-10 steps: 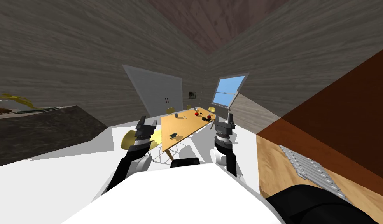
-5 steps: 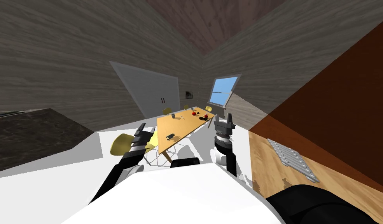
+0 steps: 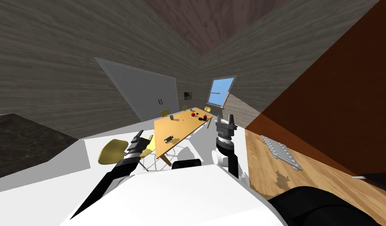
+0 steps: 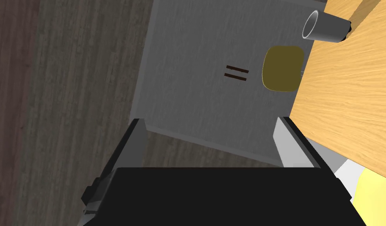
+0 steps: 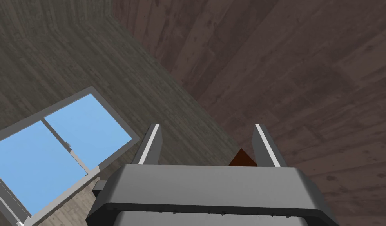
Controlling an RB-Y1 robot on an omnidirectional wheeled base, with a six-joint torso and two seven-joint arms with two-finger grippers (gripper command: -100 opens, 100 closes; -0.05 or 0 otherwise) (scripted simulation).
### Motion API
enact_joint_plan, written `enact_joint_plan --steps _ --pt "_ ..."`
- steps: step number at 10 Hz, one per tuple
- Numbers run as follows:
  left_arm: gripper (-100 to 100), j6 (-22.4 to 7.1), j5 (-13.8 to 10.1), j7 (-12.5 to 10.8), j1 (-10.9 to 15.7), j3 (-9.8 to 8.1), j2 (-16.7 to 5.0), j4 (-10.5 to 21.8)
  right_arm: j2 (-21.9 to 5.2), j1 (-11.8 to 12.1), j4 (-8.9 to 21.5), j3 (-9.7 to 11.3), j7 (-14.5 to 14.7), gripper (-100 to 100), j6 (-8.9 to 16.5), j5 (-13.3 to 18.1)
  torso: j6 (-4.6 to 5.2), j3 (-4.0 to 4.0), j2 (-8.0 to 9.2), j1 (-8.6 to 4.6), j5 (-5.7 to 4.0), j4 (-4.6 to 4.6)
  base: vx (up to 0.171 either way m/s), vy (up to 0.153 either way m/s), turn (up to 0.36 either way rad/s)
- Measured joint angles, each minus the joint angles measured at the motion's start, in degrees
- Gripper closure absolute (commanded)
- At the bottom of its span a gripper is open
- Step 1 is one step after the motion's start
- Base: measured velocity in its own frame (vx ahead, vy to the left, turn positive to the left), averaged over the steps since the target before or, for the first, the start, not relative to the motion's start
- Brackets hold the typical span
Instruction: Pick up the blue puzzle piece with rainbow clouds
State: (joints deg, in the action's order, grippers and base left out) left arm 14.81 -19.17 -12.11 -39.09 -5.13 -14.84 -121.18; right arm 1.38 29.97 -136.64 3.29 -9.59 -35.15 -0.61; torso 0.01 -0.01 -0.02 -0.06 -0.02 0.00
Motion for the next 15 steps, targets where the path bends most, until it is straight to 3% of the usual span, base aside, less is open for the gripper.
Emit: enact_joint_plan --steps 1,4,6,8,10,11,13,15 --pt "-100 -2.2 -1.4 -0.2 -1.2 -0.58 -0.4 0.3 0.0 0.0 0.0 0.0 0.0 0 0.0 0.0 0.01 -0.02 -0.03 -0.05 -0.01 0.00 0.019 -0.024 -0.067" --pt "-100 -5.4 -6.9 -3.1 -3.9 -3.59 -4.7 4.1 0.0 0.0 0.0 0.0 0.0 0 0.0 0.0 0.00 -0.03 -0.05 -0.01 0.00 -0.01 0.027 -0.031 -0.231" --pt "-100 -8.8 -9.5 -3.7 -5.9 -4.37 -4.9 5.4 0.0 0.0 0.0 0.0 0.0 0 0.0 0.0 -0.03 -0.04 -0.08 -0.01 0.00 -0.02 0.030 -0.021 -0.101" --pt "-100 -11.0 -13.3 -5.4 -7.8 -6.04 -7.7 8.8 0.0 0.0 0.0 0.0 0.0 0 0.0 0.0 0.01 -0.07 -0.13 0.00 -0.01 -0.02 0.041 -0.025 -0.195" --pt "-100 -14.1 -15.8 -6.1 -9.3 -7.03 -8.2 9.9 0.0 0.0 0.0 0.0 0.0 0 0.0 0.0 -0.01 -0.05 -0.08 0.00 -0.01 -0.01 0.039 -0.027 -0.236" --pt "-100 -15.2 -17.7 -6.9 -10.9 -7.56 -9.4 11.5 0.0 0.0 0.0 0.0 0.0 0 0.0 0.0 0.00 -0.07 -0.12 -0.03 -0.01 -0.02 0.041 -0.019 -0.093" --pt "-100 -18.1 -19.7 -7.4 -12.7 -8.62 -9.1 11.7 0.0 0.0 0.0 0.0 0.0 0 0.0 0.0 -0.01 -0.06 -0.10 -0.02 -0.01 -0.02 0.034 -0.014 -0.132" --pt "-100 -21.1 -22.2 -8.4 -13.9 -9.73 -10.7 13.2 0.0 0.0 0.0 0.0 0.0 0 0.0 0.0 -0.01 -0.06 -0.12 0.01 0.00 -0.02 0.041 -0.015 -0.150"
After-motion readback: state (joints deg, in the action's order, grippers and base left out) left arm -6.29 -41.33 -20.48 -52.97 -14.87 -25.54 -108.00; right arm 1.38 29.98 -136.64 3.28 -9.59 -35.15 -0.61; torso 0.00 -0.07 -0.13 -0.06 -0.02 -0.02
